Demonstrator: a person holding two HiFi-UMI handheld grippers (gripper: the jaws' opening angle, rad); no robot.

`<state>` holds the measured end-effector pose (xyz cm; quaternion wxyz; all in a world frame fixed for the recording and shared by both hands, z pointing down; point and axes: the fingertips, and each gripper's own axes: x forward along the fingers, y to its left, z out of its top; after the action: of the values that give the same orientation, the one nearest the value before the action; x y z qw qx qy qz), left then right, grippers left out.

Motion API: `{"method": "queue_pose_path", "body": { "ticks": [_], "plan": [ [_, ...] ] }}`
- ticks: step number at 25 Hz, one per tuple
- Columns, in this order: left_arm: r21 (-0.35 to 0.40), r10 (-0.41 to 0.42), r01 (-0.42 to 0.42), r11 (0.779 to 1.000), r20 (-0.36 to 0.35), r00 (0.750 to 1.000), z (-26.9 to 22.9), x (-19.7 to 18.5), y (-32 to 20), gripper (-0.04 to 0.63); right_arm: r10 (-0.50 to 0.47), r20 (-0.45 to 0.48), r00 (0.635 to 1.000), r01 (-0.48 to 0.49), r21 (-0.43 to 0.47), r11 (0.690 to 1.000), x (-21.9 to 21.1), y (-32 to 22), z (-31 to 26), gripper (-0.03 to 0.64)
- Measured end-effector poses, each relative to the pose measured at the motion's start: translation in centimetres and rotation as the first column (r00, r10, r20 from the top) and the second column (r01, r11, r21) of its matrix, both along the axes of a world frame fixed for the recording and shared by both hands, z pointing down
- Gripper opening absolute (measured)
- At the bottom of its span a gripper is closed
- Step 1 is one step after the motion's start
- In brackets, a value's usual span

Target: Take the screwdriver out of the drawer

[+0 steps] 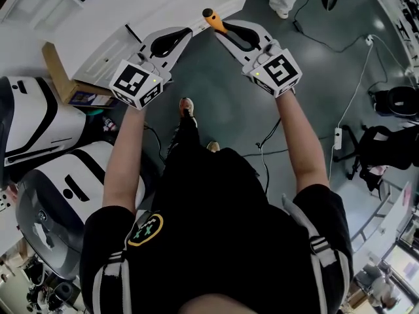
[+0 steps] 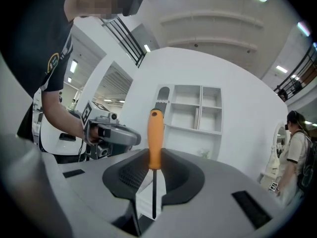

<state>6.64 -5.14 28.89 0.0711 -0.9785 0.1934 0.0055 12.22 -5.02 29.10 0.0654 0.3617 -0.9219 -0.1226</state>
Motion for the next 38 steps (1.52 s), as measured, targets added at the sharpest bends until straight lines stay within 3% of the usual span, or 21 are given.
{"method": "queue_pose_path", "body": {
  "ticks": [10, 18, 25, 38],
  "plan": [
    [0.014, 0.009, -0.009, 1.0, 0.006, 1.0, -1.4, 0.7, 8.7, 0.021, -0.008, 0.021, 1.0, 0.007, 0.019, 1.0, 0.4, 9.1, -1.9, 0.087],
    [0.018, 0.035, -0.035, 0.999, -0.006, 0.999, -2.5, 1.8, 11.9, 0.021, 0.008, 0.049, 0.999, -0.008, 0.015, 1.0, 1.2, 13.3, -2.8, 0.089],
    [0.034, 0.068, -0.067, 0.997, -0.008, 0.998, -3.2, 2.3, 13.2, 0.021, 0.042, 0.077, 0.996, -0.043, 0.008, 0.999, 1.7, 14.9, -3.0, 0.089],
    [0.045, 0.087, -0.087, 0.995, -0.008, 0.996, -4.0, -0.9, 13.3, 0.021, 0.068, 0.1, 0.993, -0.071, 0.028, 0.997, -1.0, 14.9, -3.9, 0.089]
  ]
}}
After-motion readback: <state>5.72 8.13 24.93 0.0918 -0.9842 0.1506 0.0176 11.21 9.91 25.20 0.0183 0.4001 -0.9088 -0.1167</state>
